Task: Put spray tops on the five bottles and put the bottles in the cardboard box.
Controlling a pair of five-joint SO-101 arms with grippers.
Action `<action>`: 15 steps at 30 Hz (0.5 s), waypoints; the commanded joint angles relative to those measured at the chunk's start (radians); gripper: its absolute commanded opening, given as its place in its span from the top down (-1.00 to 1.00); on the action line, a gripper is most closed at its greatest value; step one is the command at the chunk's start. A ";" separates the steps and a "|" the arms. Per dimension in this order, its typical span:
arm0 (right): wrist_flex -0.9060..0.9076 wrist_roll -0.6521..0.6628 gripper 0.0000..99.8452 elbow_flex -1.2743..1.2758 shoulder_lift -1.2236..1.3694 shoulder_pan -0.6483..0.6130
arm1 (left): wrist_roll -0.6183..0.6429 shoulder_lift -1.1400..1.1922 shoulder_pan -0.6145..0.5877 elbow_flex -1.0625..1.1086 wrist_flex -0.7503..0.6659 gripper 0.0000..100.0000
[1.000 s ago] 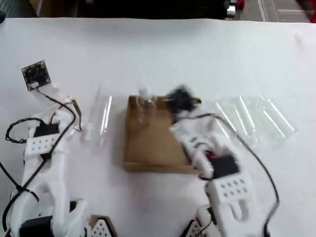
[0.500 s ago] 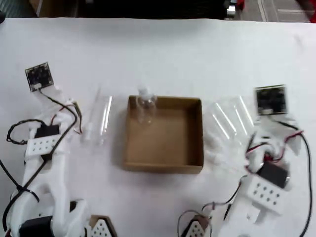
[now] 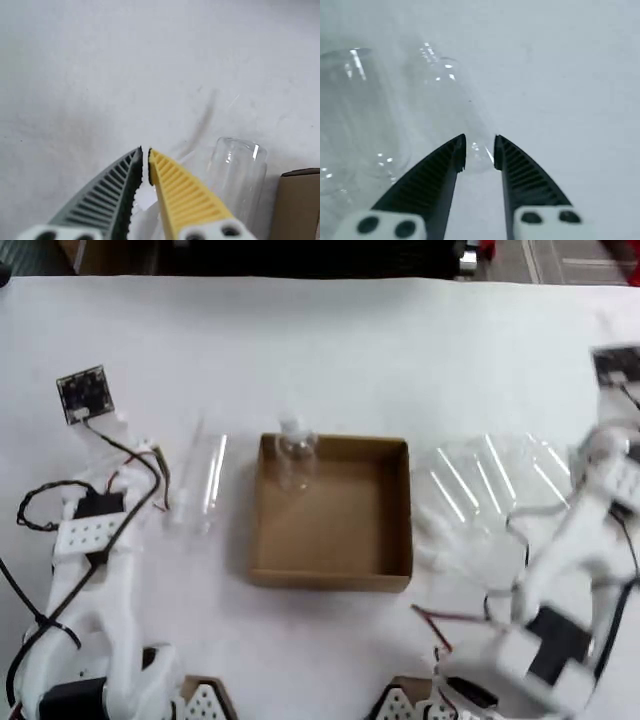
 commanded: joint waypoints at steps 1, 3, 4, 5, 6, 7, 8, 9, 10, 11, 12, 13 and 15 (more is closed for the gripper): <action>0.298 0.035 0.68 -0.454 0.208 -0.088 | -0.012 -0.018 0.016 -0.002 -0.023 0.95; 0.358 0.041 0.68 -0.614 0.329 -0.120 | -0.012 -0.018 0.016 -0.002 -0.023 0.94; 0.375 0.041 0.68 -0.684 0.386 -0.133 | -0.012 -0.018 0.016 -0.003 -0.023 0.94; 0.389 0.041 0.67 -0.753 0.441 -0.143 | -0.012 -0.018 0.016 -0.005 -0.023 0.94; 0.398 0.043 0.67 -0.815 0.490 -0.156 | -0.012 -0.018 0.016 -0.005 -0.023 0.94; 0.406 0.048 0.67 -0.875 0.539 -0.168 | -0.012 -0.018 0.016 -0.006 -0.023 0.94; 0.421 0.064 0.67 -0.928 0.587 -0.179 | -0.012 -0.018 0.018 -0.008 -0.023 0.94; 0.441 0.092 0.67 -0.977 0.630 -0.191 | -0.012 -0.018 0.018 -0.008 -0.029 0.94; 0.467 0.120 0.67 -1.023 0.673 -0.202 | -0.012 -0.018 0.018 -0.002 -0.048 0.94; 0.493 0.140 0.67 -1.069 0.713 -0.209 | -0.012 -0.018 0.018 0.000 -0.060 0.94; 0.513 0.153 0.67 -1.112 0.748 -0.211 | -0.012 -0.018 0.016 0.000 -0.064 0.94; 0.522 0.163 0.67 -1.157 0.785 -0.211 | -0.012 -0.018 0.016 0.000 -0.064 0.94; 0.526 0.169 0.67 -1.234 0.851 -0.200 | -0.012 -0.018 0.018 0.000 -0.066 0.94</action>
